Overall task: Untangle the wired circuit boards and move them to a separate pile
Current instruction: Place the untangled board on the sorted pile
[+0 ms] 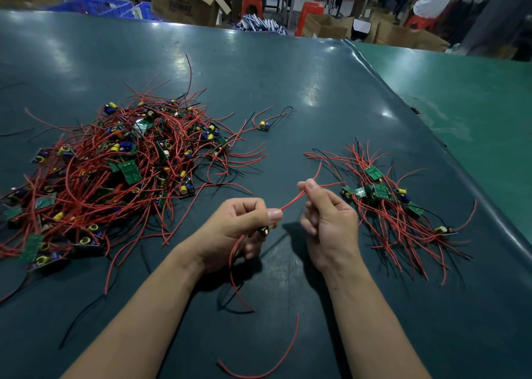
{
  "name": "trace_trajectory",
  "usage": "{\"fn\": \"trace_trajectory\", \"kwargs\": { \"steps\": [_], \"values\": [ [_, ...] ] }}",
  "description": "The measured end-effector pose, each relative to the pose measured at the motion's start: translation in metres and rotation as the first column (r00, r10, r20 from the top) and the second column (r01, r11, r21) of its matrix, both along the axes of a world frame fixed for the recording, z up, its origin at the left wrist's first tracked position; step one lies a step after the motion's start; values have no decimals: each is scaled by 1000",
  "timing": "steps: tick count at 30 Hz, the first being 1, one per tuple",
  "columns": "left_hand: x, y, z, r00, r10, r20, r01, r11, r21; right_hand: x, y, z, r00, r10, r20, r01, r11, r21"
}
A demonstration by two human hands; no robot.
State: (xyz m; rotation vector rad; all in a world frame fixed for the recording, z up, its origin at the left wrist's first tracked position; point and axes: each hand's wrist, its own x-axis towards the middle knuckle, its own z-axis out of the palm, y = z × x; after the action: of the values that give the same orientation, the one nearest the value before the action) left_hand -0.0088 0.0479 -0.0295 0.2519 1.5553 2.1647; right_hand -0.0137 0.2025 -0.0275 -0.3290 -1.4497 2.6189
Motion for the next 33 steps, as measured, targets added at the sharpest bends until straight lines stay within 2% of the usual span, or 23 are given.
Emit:
{"fn": "trace_trajectory", "kwargs": {
  "steps": [3, 6, 12, 18, 22, 26, 28, 30, 32, 33],
  "values": [
    [1, -1, 0, 999, -45, 3, 45, 999, 23, -3, 5, -1, 997, -62, 39, 66, 992, -110],
    [2, -2, 0, 996, -83, 29, 82, 995, 53, -3, 8, 0, 998, -16, 65, 28, 981, -190],
    [2, -3, -1, 995, -66, 79, 62, 997, 51, 2, 2, 1, 993, 91, 81, -88, 995, -34],
    [3, -4, 0, 996, -33, 82, 32, 999, 17, 10, 3, 6, 942, 335, -3, -334, 938, -92],
    [4, -4, 0, 993, -69, 101, 62, 996, 70, 13, 3, 7, 923, 381, -48, -384, 912, -144],
    [6, -3, 3, 993, -109, 39, 106, 992, 72, 8, 6, 5, 985, 172, 3, -168, 968, -188],
    [6, -2, 2, 995, -94, 28, 93, 995, 45, 4, 6, 1, 998, 30, 47, -23, 992, -125],
    [5, -1, 2, 996, -78, 45, 77, 996, 36, 2, 4, -5, 990, -143, 17, 142, 988, 56],
    [4, 0, 2, 994, -80, 71, 77, 996, 42, 2, 2, -10, 950, -280, -136, 310, 891, 331],
    [4, -1, 1, 993, -86, 77, 83, 996, 41, 3, 1, -12, 932, -298, -207, 359, 840, 408]
  ]
}}
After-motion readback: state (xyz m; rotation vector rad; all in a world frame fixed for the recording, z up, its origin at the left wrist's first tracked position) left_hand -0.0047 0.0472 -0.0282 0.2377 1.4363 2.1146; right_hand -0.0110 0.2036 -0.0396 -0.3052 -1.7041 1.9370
